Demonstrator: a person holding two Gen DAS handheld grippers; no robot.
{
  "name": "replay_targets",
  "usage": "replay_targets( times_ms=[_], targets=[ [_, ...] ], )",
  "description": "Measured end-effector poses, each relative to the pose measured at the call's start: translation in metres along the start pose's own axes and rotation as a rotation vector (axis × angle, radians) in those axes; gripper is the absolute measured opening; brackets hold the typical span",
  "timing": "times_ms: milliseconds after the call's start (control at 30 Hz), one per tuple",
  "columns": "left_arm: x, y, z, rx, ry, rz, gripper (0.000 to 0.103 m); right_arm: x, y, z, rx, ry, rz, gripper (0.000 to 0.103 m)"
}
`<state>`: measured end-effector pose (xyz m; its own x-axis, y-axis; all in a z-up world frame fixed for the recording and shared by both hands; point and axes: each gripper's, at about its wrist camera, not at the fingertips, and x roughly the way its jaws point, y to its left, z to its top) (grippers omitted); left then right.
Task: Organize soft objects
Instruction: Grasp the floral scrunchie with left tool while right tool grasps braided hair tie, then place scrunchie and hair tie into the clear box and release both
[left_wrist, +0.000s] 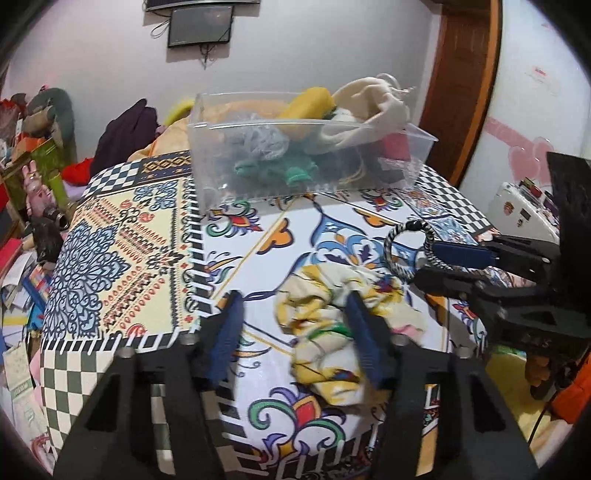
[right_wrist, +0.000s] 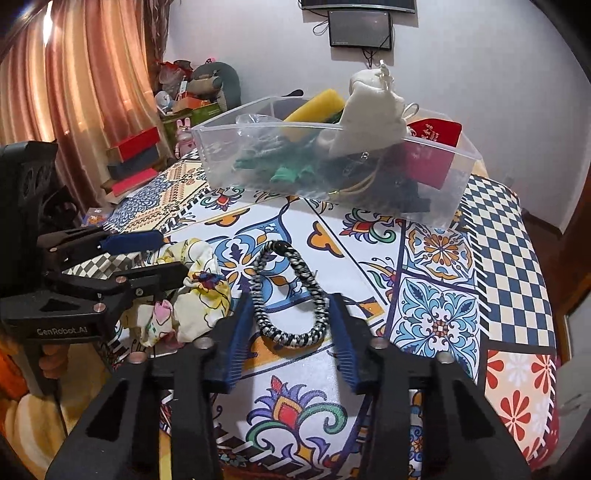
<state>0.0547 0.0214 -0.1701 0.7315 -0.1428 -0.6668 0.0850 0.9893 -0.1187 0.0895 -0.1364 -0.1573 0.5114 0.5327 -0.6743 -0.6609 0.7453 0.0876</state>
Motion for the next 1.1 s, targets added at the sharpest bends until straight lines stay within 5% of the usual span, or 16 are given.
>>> replay_targets(
  times_ms=[300,1100],
  targets=[
    [-0.001,-0.001,0.003,-0.017,0.003,-0.067,0.018,-0.003,-0.012,0.002,0.071,-0.011,0.025,0.018],
    [-0.046,-0.002,0.082,0.030,-0.243,0.010,0.014,-0.052,-0.026,0.058,0.061,-0.213,-0.048,0.014]
  ],
)
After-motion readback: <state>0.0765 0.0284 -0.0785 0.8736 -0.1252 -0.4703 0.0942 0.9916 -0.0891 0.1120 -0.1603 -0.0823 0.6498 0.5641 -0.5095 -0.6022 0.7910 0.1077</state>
